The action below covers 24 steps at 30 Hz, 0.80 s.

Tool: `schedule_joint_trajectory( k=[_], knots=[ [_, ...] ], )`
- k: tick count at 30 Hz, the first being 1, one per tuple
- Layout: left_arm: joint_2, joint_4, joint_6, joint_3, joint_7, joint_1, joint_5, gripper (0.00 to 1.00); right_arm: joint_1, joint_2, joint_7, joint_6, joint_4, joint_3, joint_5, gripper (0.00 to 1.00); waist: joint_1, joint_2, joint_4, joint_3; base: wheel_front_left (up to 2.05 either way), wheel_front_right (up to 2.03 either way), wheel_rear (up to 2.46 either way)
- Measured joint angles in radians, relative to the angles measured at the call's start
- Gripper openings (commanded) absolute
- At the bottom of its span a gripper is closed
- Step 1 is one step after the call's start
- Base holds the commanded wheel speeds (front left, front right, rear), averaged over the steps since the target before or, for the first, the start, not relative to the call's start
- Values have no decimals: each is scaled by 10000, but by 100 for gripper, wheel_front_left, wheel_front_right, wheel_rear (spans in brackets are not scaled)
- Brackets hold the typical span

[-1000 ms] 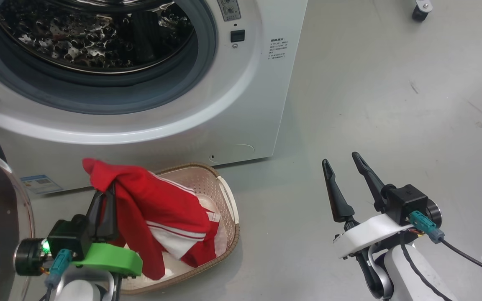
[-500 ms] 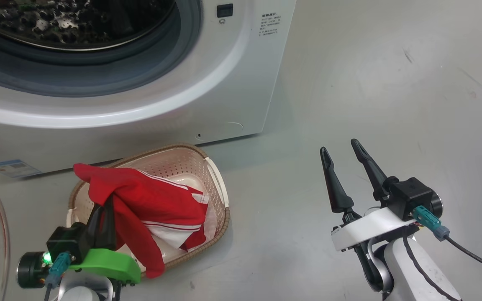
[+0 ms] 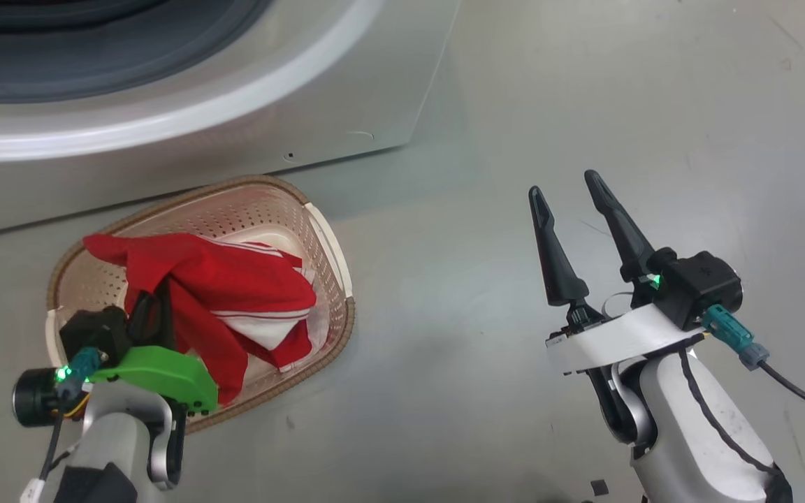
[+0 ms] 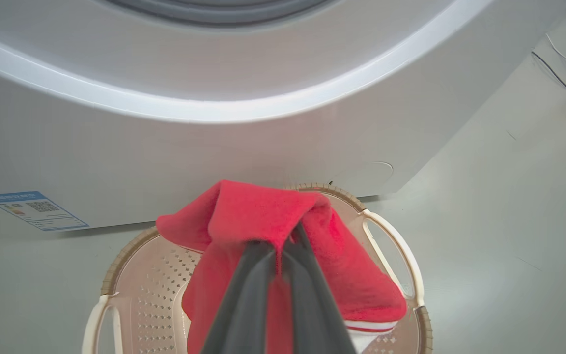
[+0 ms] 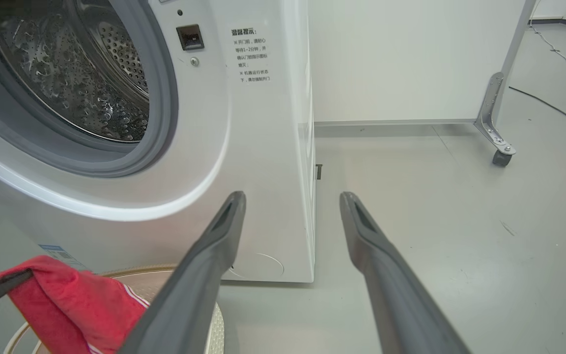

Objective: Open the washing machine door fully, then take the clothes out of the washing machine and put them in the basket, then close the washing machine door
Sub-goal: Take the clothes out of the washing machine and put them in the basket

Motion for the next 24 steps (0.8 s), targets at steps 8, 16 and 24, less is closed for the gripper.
schedule_joint_trajectory(
  k=[8, 16, 24],
  knots=[
    [138, 1231, -105, 42, 123, -826, -13, 0, -582, -2, 0, -8, -132, 13, 29, 100, 0, 0, -189, 1028, 0, 0, 0],
    [132, 2493, -192, 217, 121, -1129, -267, 0, -773, -2, 0, -13, -81, 13, 29, 100, 0, 0, -257, 1563, 0, 0, 0],
    [121, 3292, -322, 268, 27, -1604, -362, 0, -872, -2, 0, -82, 12, 50, 29, 100, 0, 0, -214, 1628, 0, 0, 0]
  ],
)
